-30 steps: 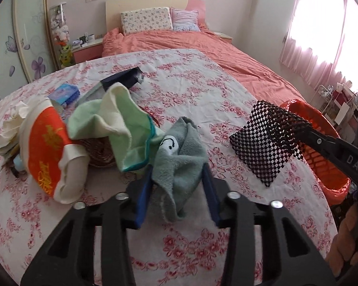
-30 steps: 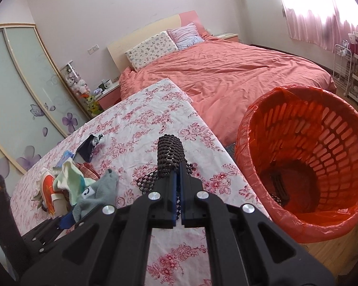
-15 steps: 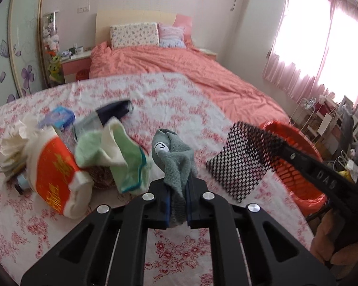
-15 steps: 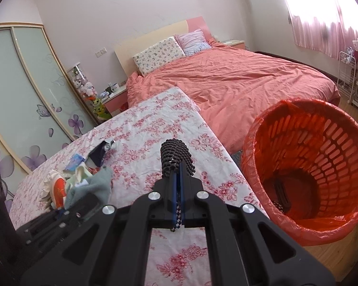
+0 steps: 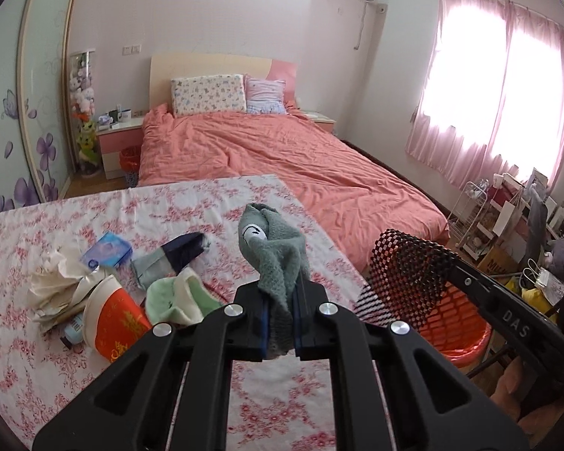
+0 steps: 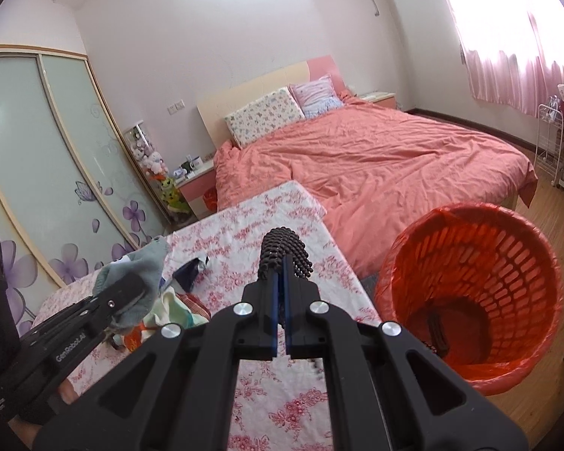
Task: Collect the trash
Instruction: 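Carry sock and mesh pad to the orange basket and release both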
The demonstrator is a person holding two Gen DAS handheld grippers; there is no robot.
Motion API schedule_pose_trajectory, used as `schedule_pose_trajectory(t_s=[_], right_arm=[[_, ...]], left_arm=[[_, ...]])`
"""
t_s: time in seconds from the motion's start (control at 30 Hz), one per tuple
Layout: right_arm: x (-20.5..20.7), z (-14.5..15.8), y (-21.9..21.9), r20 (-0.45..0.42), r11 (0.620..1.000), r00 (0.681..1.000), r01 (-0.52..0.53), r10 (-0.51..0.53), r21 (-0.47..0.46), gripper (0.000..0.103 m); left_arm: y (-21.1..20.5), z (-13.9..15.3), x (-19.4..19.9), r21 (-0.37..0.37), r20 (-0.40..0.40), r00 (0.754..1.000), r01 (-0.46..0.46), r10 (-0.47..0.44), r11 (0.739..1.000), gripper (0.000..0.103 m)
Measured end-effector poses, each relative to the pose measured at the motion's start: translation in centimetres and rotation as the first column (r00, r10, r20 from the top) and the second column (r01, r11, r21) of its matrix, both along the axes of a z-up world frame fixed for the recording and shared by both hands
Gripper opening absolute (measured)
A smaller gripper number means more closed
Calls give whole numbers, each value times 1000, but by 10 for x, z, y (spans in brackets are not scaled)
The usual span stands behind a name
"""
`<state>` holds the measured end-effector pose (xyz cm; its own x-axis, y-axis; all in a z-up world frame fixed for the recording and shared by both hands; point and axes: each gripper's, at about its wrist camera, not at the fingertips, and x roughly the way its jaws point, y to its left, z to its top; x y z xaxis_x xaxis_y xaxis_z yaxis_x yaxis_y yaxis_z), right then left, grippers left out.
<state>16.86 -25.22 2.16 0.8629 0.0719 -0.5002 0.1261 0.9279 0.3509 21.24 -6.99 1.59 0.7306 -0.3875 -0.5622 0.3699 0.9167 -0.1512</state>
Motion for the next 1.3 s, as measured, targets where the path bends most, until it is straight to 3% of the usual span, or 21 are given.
schedule_pose_trajectory(t_s=[0.47, 1.0, 1.1, 1.13, 1.27, 1.3], right_arm=[[-35, 14, -71, 11, 992, 992, 125, -125, 5, 3], [-36, -13, -170, -51, 963, 962, 268, -267, 22, 3], [-30, -20, -182, -72, 962, 960, 272, -269, 29, 8], [-26, -24, -187, -87, 961, 959, 275, -271, 32, 10], [-17, -36, -195, -129, 959, 953, 280, -273, 35, 23], [-16, -37, -197, -134, 959, 952, 281, -274, 35, 24]], left_arm=[[-64, 3, -8, -26, 1, 990, 144, -144, 989, 9], [-177, -20, -11, 1, -45, 942, 332, -331, 943, 9], [-190, -27, -8, 7, -68, 935, 349, -348, 937, 10], [-194, -30, -7, 10, -77, 935, 349, -347, 937, 11], [-198, -39, -2, 22, -114, 935, 340, -335, 940, 38], [-197, -41, -1, 23, -120, 936, 337, -332, 941, 38]])
